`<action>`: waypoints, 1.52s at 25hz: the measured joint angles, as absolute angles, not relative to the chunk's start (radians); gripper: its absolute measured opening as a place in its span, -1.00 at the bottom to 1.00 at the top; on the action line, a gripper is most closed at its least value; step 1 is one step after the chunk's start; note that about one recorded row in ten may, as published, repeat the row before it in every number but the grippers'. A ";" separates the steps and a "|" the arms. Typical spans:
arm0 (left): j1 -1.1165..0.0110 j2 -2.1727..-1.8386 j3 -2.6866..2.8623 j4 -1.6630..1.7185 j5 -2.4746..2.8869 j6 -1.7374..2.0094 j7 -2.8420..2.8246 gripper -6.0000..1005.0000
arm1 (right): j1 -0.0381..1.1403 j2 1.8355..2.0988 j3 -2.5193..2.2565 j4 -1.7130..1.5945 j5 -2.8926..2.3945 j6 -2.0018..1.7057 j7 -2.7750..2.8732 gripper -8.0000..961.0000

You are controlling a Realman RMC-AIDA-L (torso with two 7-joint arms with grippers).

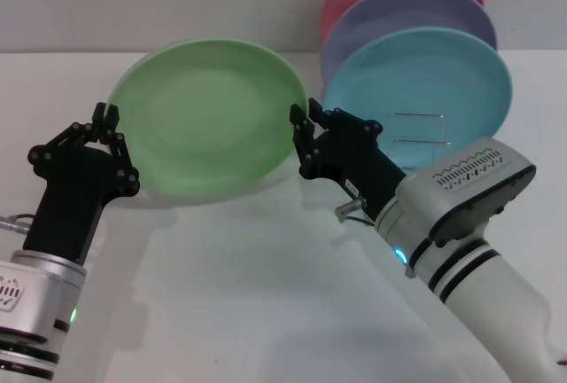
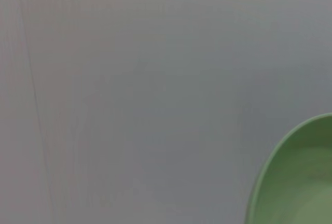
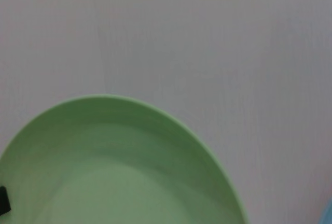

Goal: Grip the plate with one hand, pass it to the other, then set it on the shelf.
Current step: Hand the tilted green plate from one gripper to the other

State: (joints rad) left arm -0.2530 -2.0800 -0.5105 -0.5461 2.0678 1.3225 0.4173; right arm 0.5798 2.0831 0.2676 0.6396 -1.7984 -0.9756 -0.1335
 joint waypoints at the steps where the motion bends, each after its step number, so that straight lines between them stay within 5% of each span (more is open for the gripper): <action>1: -0.253 -2.080 -0.511 -0.546 2.068 1.323 0.417 -0.92 | 0.580 2.083 0.268 0.640 -1.798 -0.976 -0.133 -0.64; 38: -0.256 -2.080 -0.506 -0.546 2.068 1.321 0.416 -0.92 | 0.587 2.084 0.275 0.632 -1.801 -0.963 -0.133 -0.79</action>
State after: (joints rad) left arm -0.2563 -2.0801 -0.5062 -0.5461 2.0678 1.3212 0.4159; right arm 0.5873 2.0840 0.2751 0.6319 -1.8009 -0.9632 -0.1334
